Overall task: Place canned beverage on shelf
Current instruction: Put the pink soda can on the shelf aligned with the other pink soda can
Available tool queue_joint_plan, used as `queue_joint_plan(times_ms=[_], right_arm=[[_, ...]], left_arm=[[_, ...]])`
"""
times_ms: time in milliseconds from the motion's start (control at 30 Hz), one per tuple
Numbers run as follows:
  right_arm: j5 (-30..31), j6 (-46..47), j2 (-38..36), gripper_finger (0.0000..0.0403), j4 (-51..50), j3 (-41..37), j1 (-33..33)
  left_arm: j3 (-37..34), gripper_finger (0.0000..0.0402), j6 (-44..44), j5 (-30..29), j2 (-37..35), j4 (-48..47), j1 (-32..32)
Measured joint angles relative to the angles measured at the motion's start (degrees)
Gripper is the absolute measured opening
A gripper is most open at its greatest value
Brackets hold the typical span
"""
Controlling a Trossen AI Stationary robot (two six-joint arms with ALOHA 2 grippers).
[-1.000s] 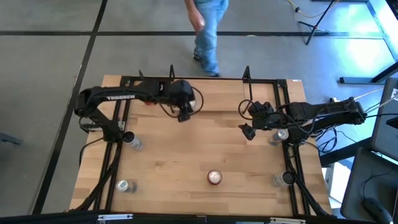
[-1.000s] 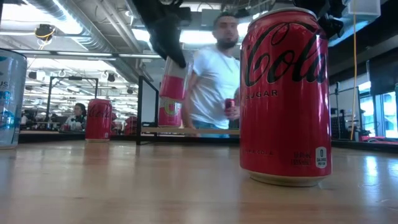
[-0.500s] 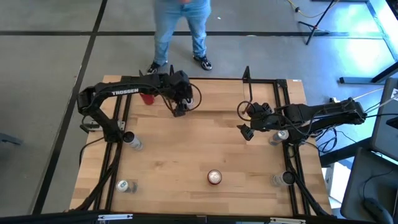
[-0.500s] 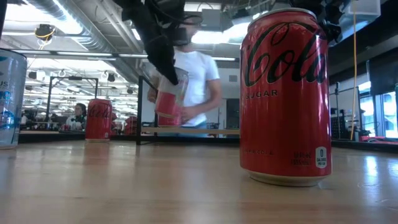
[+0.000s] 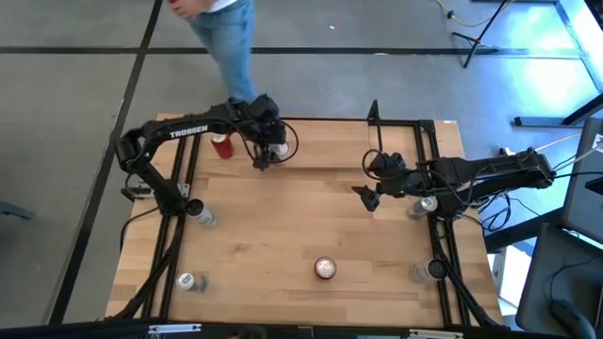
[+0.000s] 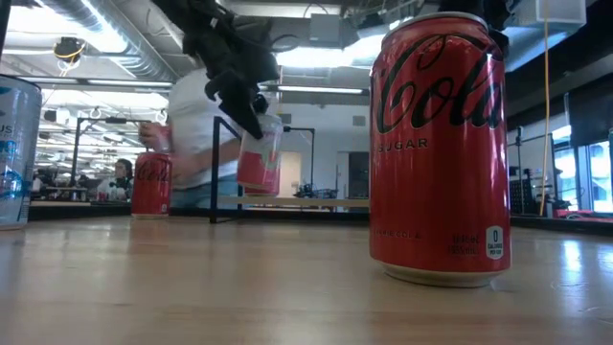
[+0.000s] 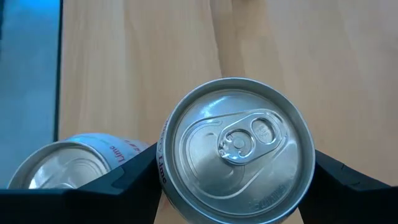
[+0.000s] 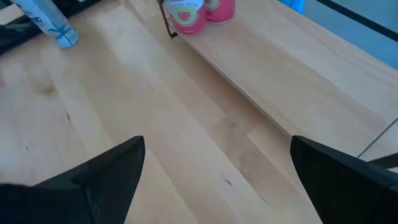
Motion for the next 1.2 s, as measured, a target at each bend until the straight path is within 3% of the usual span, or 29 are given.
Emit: queue_joint_plan(times_ms=[267, 467, 633, 933, 1200], right_arm=[[0.0, -0.2, 0.0, 0.0386, 1.1, 0.0, 0.0], [0.0, -0.2, 0.0, 0.0386, 1.1, 0.0, 0.0], [-0.2, -0.2, 0.7, 0.0386, 1.2, 0.0, 0.0], [-2.1, -0.4, 2.7, 0.0386, 1.2, 0.0, 0.0], [-2.6, -0.6, 2.7, 0.0386, 1.2, 0.0, 0.0]], left_arm=[[-0.9, 0.0273, 0.9, 0.2, 0.0, 0.1, 2.7], [-1.0, 0.0274, -0.6, -4.1, 0.0, -0.1, 2.7], [-1.0, 0.0277, -0.7, -4.2, 0.0, 0.0, 2.4], [-0.9, 0.0326, -0.9, -6.1, 0.0, 0.1, 1.2], [-0.9, 0.0330, -0.9, -7.1, 0.0, 0.1, 0.3]])
